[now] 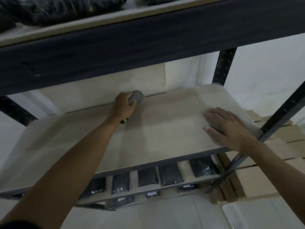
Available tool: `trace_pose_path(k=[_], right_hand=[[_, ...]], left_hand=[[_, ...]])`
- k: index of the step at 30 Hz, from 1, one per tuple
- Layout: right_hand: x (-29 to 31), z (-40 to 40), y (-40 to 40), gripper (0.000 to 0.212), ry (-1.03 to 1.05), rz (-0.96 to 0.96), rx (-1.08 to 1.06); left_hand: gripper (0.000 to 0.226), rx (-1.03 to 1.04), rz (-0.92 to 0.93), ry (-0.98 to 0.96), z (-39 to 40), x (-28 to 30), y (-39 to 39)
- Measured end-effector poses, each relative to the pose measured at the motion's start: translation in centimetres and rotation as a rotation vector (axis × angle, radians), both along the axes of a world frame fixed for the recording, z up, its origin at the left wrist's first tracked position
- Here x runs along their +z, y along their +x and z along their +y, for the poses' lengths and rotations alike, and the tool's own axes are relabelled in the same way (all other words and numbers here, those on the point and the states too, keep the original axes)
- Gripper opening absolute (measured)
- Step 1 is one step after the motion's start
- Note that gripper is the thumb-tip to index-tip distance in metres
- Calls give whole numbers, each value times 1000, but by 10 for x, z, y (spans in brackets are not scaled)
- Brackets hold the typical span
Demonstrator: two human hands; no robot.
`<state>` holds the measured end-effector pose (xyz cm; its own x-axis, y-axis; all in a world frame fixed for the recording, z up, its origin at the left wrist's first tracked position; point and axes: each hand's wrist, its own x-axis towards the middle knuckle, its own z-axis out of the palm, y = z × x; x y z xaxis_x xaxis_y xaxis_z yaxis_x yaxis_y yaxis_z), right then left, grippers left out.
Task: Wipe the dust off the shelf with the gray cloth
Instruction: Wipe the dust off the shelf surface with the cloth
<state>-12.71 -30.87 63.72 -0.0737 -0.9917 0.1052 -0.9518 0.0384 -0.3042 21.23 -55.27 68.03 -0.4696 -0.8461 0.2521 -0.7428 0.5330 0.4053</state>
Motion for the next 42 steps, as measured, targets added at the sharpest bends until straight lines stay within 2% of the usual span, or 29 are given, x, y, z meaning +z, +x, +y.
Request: trace_pose_path(k=[2, 4, 12, 18, 23, 26, 28, 30, 33, 36, 39, 42], right_hand=[[-2, 5, -13, 69, -3, -4, -71], [-5, 7, -17, 66, 2, 9, -107], [-7, 6, -10, 61, -34, 65, -151], [-3, 6, -5, 62, -19, 98, -155], [2, 7, -3, 63, 5, 98, -153], [2, 7, -3, 63, 4, 98, -148], [1, 7, -5, 63, 1, 93, -150], [0, 6, -6, 61, -11, 90, -150], [-3, 7, -8, 60, -23, 92, -143], [-3, 6, -9, 61, -28, 86, -147], [-5, 7, -10, 61, -24, 93, -140], [-5, 7, -9, 62, -24, 88, -134]], left_hand=[[20, 27, -3, 22, -11, -7, -18], [25, 65, 2, 0, -17, -15, -33], [30, 80, -22, -46, -17, -33, -48], [31, -99, 21, 41, 8, -29, -79], [34, -383, 115, 119, 48, -31, -82], [32, -560, 133, 290, 65, -26, -75], [20, -580, 104, 365, 56, -13, -75], [7, -470, 124, 275, 28, 2, -82], [22, -302, 91, 82, -14, 7, -93], [43, -287, -53, 56, -18, -13, -97], [45, -300, -16, 46, 6, -29, -96], [44, -429, 16, 68, 46, -36, -92]])
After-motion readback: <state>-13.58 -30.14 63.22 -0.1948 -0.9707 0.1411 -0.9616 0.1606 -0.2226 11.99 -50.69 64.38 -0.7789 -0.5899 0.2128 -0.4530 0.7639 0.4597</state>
